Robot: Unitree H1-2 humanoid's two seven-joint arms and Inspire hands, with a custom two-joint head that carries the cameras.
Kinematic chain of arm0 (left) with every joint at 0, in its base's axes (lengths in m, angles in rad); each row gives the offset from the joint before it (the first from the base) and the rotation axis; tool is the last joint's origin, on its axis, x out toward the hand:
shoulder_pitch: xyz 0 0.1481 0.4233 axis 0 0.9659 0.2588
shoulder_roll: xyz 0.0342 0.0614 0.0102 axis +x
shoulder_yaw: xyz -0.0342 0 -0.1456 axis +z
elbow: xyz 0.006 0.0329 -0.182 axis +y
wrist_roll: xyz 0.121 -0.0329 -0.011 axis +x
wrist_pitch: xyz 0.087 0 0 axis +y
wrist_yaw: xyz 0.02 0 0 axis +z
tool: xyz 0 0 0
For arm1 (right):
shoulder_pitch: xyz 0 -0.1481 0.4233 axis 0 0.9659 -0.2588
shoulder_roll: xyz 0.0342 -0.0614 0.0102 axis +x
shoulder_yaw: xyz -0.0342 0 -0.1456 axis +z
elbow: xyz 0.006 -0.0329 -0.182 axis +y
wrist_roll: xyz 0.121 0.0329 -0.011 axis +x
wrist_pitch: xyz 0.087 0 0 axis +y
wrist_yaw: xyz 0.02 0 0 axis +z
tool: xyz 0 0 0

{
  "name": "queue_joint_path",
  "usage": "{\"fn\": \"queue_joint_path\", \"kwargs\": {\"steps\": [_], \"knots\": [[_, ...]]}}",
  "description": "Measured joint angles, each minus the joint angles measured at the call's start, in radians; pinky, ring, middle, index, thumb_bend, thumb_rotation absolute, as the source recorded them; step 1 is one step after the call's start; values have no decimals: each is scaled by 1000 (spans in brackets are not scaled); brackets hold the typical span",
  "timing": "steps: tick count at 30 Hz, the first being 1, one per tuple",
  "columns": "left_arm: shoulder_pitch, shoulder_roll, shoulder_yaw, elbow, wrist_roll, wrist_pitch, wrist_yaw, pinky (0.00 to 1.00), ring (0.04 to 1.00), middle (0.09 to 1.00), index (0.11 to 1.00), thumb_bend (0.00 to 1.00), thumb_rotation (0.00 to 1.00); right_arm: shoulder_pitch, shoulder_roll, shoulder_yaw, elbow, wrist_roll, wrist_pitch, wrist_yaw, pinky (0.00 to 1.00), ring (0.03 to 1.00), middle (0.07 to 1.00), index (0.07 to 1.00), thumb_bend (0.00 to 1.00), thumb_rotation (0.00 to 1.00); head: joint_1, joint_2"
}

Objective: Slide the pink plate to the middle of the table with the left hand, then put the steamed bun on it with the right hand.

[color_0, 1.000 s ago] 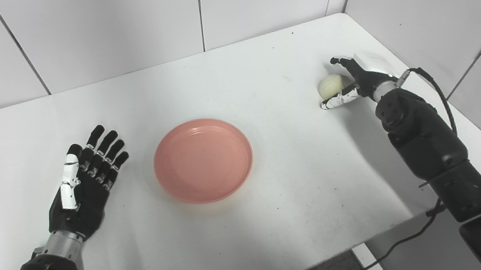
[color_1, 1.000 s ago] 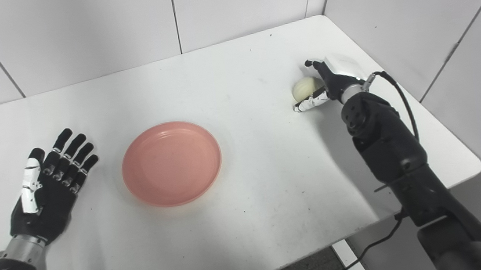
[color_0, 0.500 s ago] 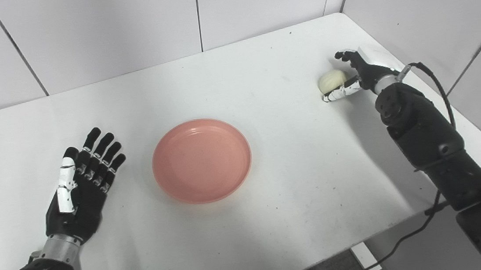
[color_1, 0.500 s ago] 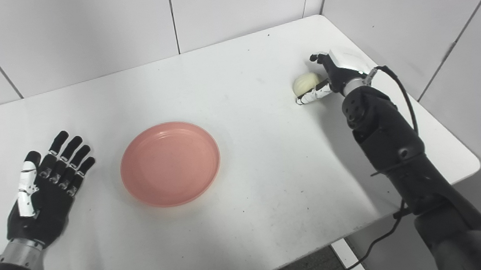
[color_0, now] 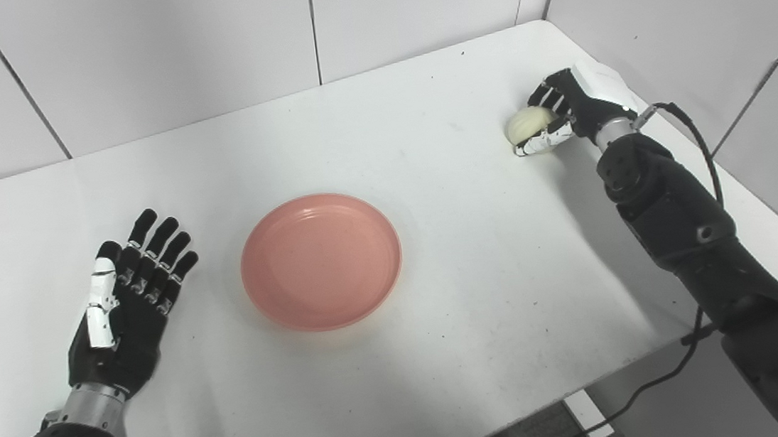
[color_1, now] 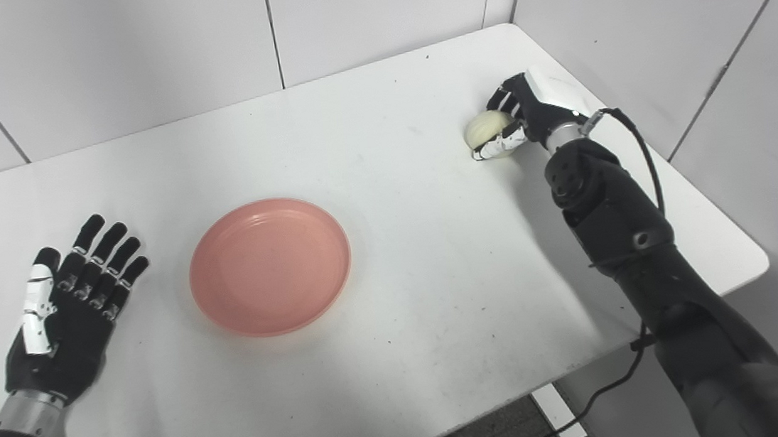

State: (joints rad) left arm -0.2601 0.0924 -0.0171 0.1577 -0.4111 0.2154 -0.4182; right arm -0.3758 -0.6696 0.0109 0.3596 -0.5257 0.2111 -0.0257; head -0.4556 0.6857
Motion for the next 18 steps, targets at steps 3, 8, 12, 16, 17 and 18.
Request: {"fn": "queue_joint_path", "kwargs": {"steps": [3,8,12,16,17,18], "knots": [[0,0,-1,-1,0,0,0,964,967,966,962,504,988,5,0,6,-20,0,-2,4,398,431,483,487,507,123,5,0],[0,-3,-8,-1,0,0,2,972,972,971,967,497,1000,19,1,9,-59,2,-9,11,381,424,480,487,507,123,35,-2],[0,-6,-13,-4,2,0,10,985,980,979,976,494,1000,33,1,-2,-141,5,-8,14,375,422,479,487,507,122,52,-2],[2,-15,-17,-8,3,0,23,991,986,988,989,467,1000,46,-2,-9,-259,-1,7,48,376,431,486,487,505,120,121,3],[3,-22,-20,-11,5,0,32,991,985,989,990,466,1000,48,-3,-9,-297,-8,26,66,375,431,486,487,505,120,121,3],[5,-30,-23,-16,6,0,42,993,986,990,992,464,1000,48,-3,-8,-322,-14,40,80,375,430,485,487,505,120,150,6]]}}
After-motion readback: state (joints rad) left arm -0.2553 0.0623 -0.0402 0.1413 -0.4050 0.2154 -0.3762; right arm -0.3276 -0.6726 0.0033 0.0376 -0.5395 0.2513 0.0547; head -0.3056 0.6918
